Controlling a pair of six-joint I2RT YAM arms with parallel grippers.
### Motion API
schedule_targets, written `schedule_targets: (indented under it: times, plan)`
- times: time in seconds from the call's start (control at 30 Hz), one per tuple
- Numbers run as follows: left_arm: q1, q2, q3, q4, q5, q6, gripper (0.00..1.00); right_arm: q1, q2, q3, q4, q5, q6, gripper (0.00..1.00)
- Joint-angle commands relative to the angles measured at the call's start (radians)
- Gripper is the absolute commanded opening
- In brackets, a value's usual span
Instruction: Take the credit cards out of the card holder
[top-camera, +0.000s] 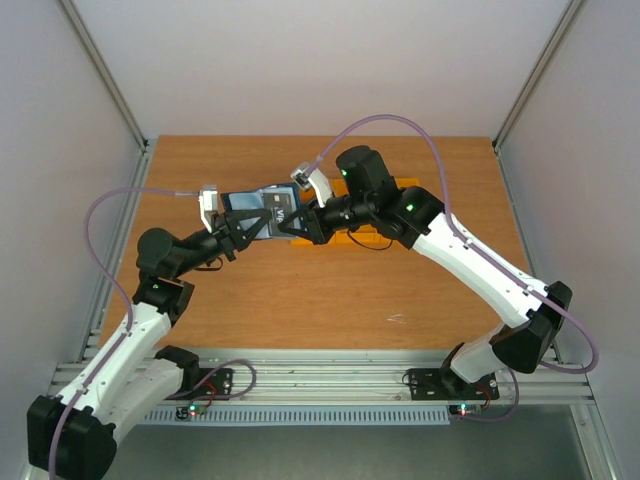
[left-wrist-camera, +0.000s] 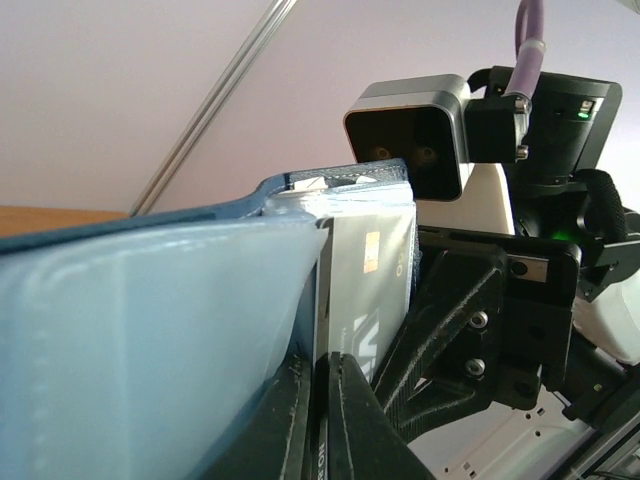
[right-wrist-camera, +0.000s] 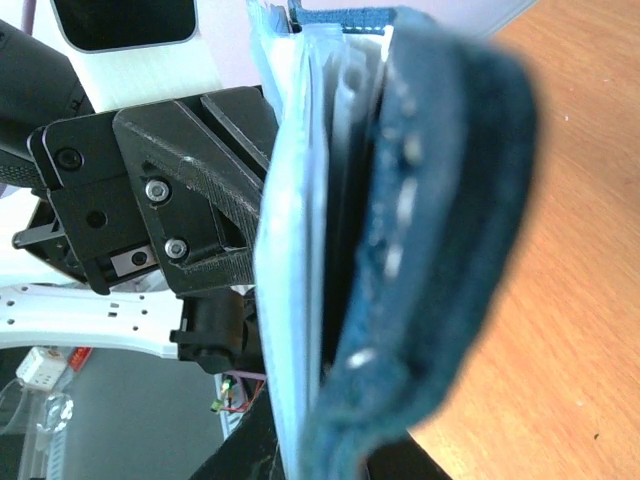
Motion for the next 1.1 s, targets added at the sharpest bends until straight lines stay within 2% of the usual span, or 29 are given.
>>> schedule_targets:
  times: [0.0, 0.13, 0.23, 0.5, 0.73, 0.8, 0.93, 1.07]
  plan:
    - [-0.042, -0.016, 0.027, 0.104, 0.177, 0.021, 0.0, 0.029, 0.036, -0.003, 0.136, -0.118, -0.02, 0.07]
    - [-0.032, -0.06, 0.03, 0.036, 0.175, 0.052, 0.0, -0.016, -0.03, -0.099, 0.222, -0.184, 0.04, 0.24]
    - [-0.028, -0.107, 0.032, -0.059, 0.133, 0.104, 0.0, -0.032, -0.085, -0.158, 0.265, -0.233, 0.057, 0.33]
    - [-0.016, -0.112, 0.035, -0.106, 0.101, 0.117, 0.0, -0.078, -0.165, -0.212, 0.248, -0.281, 0.05, 0.42]
    - [-0.012, -0.111, 0.035, -0.104, 0.098, 0.112, 0.0, -0.107, -0.207, -0.241, 0.202, -0.253, 0.044, 0.41]
    - [-0.012, -0.113, 0.036, -0.103, 0.102, 0.118, 0.0, -0.108, -0.213, -0.249, 0.198, -0.248, 0.046, 0.35]
    - [-0.011, -0.11, 0.036, -0.105, 0.101, 0.119, 0.0, -0.108, -0.21, -0.251, 0.2, -0.264, 0.05, 0.15]
    - [-0.012, -0.111, 0.037, -0.105, 0.108, 0.119, 0.0, -0.123, -0.227, -0.255, 0.195, -0.268, 0.039, 0.14]
